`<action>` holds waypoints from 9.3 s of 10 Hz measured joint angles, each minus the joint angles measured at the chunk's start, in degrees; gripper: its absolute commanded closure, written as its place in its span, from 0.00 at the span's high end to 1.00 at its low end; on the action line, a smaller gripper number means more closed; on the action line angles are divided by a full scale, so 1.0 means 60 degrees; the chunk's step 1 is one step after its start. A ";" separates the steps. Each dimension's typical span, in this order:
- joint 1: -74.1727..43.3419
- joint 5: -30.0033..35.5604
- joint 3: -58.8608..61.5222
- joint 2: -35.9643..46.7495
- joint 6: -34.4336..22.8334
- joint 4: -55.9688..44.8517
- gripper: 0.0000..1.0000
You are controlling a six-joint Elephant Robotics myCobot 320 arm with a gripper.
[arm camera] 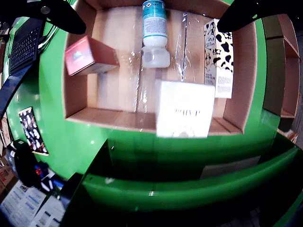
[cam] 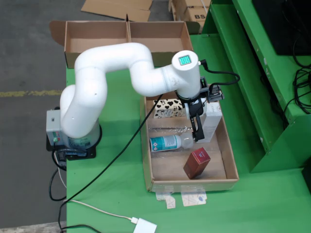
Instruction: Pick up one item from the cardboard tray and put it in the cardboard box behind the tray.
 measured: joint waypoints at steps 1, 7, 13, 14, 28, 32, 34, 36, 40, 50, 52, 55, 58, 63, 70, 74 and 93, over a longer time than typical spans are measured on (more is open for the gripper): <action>0.0088 0.0000 0.0498 -0.0512 0.0073 -0.0512 1.00; 0.0453 -0.0132 0.3120 -0.1625 0.0235 -0.1508 1.00; 0.0937 -0.0293 0.4292 -0.1478 0.0497 -0.1697 1.00; 0.0965 -0.0278 0.4747 -0.1655 0.0512 -0.1917 1.00; 0.0747 -0.1832 0.9698 -0.6093 0.0482 0.1055 1.00; 0.0760 -0.1802 0.9698 -0.6108 0.0482 0.0967 1.00; 0.0775 -0.1303 0.9698 -0.5990 0.0540 0.0587 1.00; 0.0893 -0.0820 0.9712 -0.5712 0.0585 -0.0175 1.00; 0.0907 -0.0513 0.9727 -0.5580 0.0643 -0.2048 1.00; 0.0732 -0.0367 0.9727 -0.5580 0.0658 -0.3498 1.00; 0.0732 -0.0337 0.9727 -0.5785 0.0658 -0.3030 1.00; 0.0628 -0.0468 0.9727 -0.6225 0.0613 -0.2313 1.00; 0.0628 -0.0425 0.9727 -0.6503 0.0600 -0.2195 1.00; 0.0628 -0.0455 0.9727 -0.6665 0.0613 -0.2400 1.00; 0.0673 -0.0278 0.9727 -0.6678 0.0658 -0.3397 1.00; 0.0658 -0.0235 0.9727 -0.6678 0.0658 -0.3632 1.00; 0.0658 -0.0455 0.9727 -0.6840 0.0600 -0.1800 1.00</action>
